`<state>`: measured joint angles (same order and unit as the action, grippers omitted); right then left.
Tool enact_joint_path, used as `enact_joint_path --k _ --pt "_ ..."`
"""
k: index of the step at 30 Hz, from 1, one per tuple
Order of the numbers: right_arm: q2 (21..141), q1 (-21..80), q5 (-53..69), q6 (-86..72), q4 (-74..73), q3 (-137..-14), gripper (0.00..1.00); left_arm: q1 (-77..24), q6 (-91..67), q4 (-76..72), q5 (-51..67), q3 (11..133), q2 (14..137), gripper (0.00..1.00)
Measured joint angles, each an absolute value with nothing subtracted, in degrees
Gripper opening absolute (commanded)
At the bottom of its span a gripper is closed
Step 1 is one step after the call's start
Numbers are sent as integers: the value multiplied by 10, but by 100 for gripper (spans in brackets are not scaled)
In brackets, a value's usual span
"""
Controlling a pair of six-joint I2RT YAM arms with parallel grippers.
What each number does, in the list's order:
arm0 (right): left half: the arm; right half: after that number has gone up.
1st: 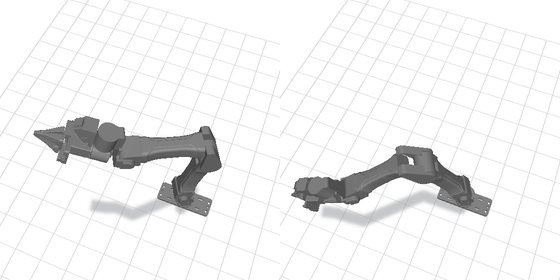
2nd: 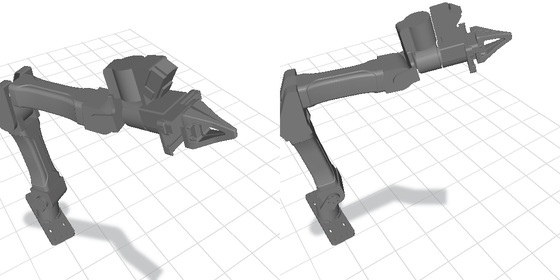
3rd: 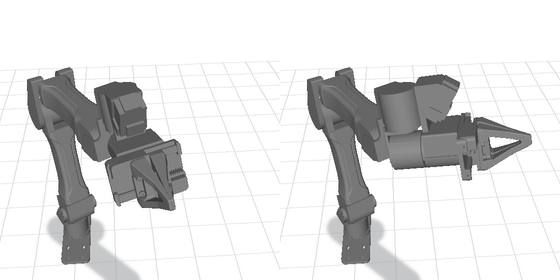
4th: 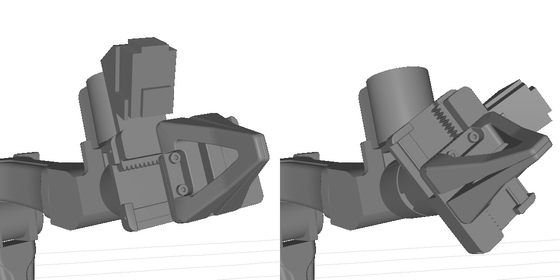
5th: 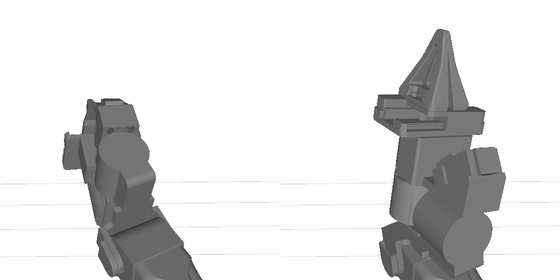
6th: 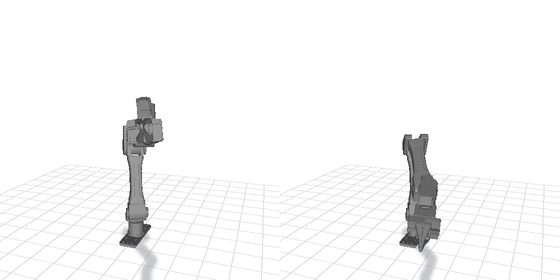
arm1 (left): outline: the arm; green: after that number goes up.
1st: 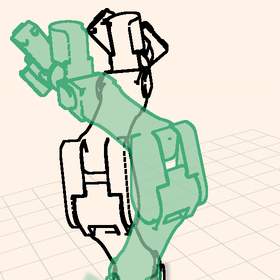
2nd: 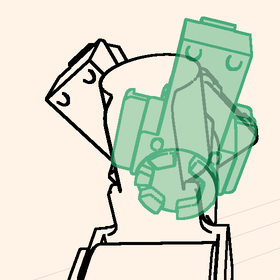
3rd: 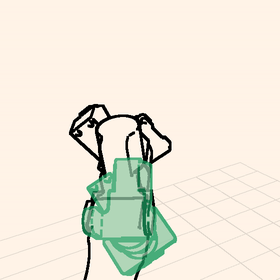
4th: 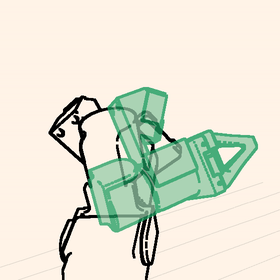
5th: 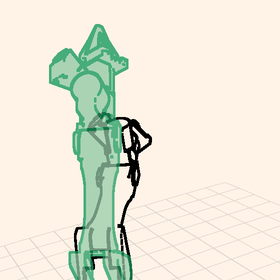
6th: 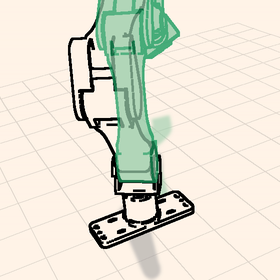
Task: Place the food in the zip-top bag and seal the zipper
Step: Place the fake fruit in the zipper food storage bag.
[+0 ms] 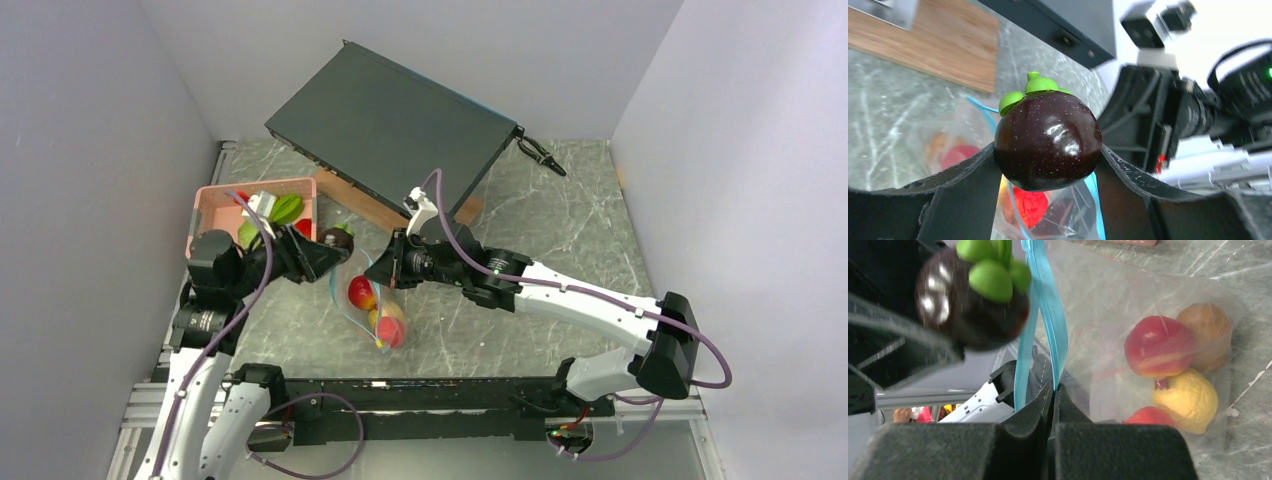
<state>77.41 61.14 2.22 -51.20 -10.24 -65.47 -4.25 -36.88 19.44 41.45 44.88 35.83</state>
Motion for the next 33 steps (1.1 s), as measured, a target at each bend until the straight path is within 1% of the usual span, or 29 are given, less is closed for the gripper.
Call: enact_joint_path --k 5,10,14,16,18,19,24,26,29,33 --pt "770 611 22 -512 -102 -655 0 -100 -372 178 438 432 331 0" --pt "769 611 22 -512 -102 -655 0 -140 -349 202 431 434 341 0" --pt "769 611 21 -512 -104 -652 0 -151 -310 254 414 448 355 8" --pt "769 610 20 -512 -103 -652 0 -153 -293 277 409 455 358 14" --pt "769 610 20 -512 -103 -652 0 -154 -276 297 406 459 358 28" --pt "769 610 19 -512 -103 -651 0 -154 -270 303 405 461 358 33" --pt "768 610 18 -512 -104 -651 0 -154 -253 324 402 461 359 55" --pt "768 610 18 -512 -104 -651 0 -154 -246 330 397 463 359 67" --pt "768 610 18 -512 -102 -651 0 -154 -234 350 387 466 359 81" --pt "768 610 18 -514 -102 -651 0 -154 -230 355 381 467 358 85"
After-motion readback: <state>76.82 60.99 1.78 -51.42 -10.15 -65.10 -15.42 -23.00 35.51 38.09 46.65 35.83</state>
